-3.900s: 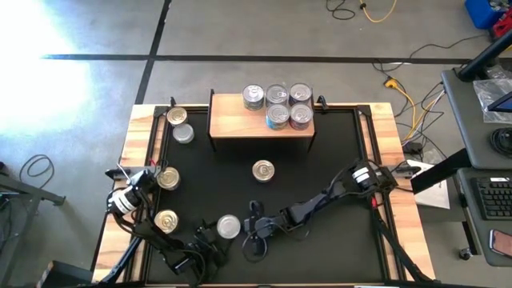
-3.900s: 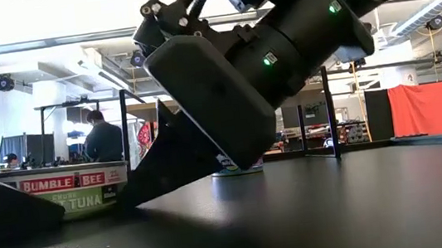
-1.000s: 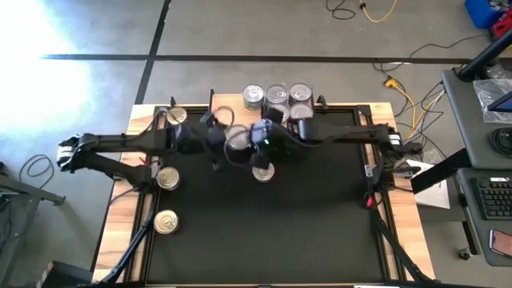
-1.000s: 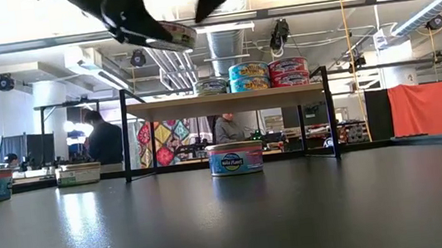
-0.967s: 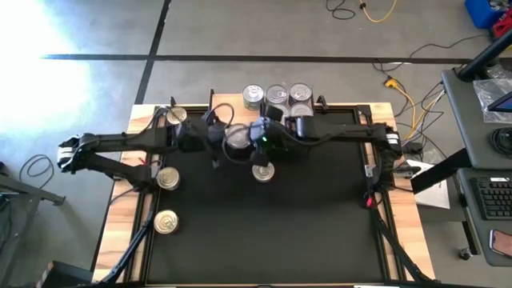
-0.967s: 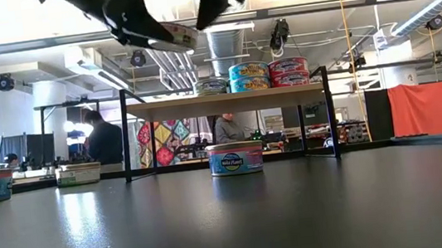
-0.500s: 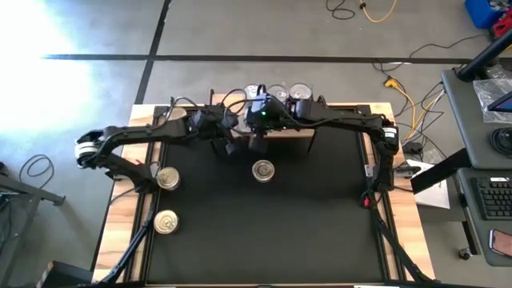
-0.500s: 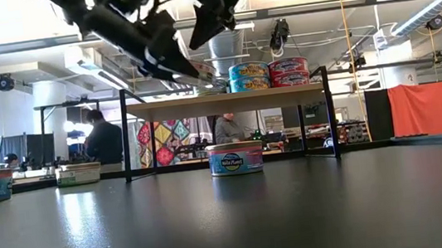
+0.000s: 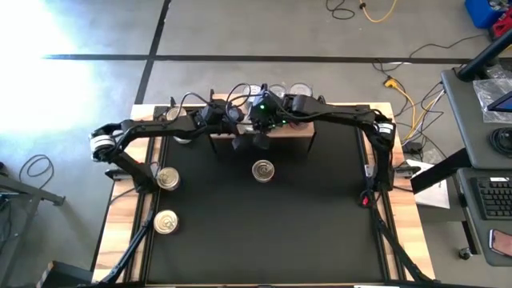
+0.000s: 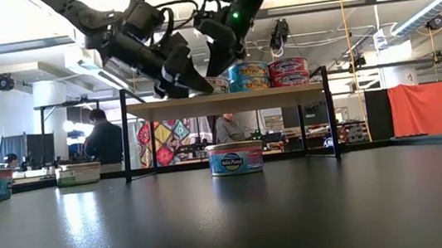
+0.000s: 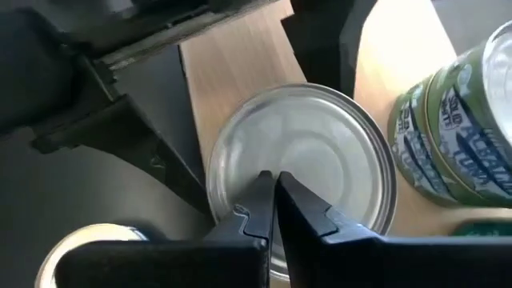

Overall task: Stack canned seafood by type on shelf
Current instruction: Put the green white tuna can on the shelf

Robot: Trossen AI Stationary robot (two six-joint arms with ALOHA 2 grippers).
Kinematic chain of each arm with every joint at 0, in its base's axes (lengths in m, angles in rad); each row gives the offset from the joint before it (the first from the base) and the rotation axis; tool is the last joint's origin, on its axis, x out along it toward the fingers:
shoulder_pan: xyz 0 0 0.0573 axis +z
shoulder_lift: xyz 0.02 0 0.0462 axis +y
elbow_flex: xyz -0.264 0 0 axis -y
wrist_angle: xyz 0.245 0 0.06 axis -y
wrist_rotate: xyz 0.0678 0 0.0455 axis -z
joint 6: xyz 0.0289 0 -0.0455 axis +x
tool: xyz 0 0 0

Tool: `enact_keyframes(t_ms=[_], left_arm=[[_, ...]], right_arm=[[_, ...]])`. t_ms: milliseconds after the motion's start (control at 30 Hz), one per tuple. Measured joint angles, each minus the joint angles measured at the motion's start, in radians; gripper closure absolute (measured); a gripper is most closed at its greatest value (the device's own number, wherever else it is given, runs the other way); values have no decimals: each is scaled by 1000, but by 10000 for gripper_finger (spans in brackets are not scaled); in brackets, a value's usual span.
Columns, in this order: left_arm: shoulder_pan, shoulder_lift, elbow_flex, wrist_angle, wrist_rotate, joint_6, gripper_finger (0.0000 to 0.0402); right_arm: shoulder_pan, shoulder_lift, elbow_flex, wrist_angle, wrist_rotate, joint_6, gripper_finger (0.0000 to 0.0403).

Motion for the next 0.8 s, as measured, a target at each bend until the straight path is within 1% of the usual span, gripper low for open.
enact_keyframes(t_ms=[167,300,367,533,700,800], left_arm=[[2,-11,2,-44,-18,-7,5],[8,-17,35,-141,-49,-9,6],[7,-17,44,-158,-73,-7,6],[5,-32,75,-200,-86,0,6],[-5,-49,127,-371,-81,0,6],[-32,-78,136,-433,-82,-4,6]], right_arm=[[1,2,-8,6,4,-20,390],[-4,3,-12,16,17,-20,390],[-5,3,-22,32,19,-20,390],[-11,9,-29,73,19,-14,390],[-11,10,-30,91,19,-11,390],[-11,10,-30,91,19,-3,390]])
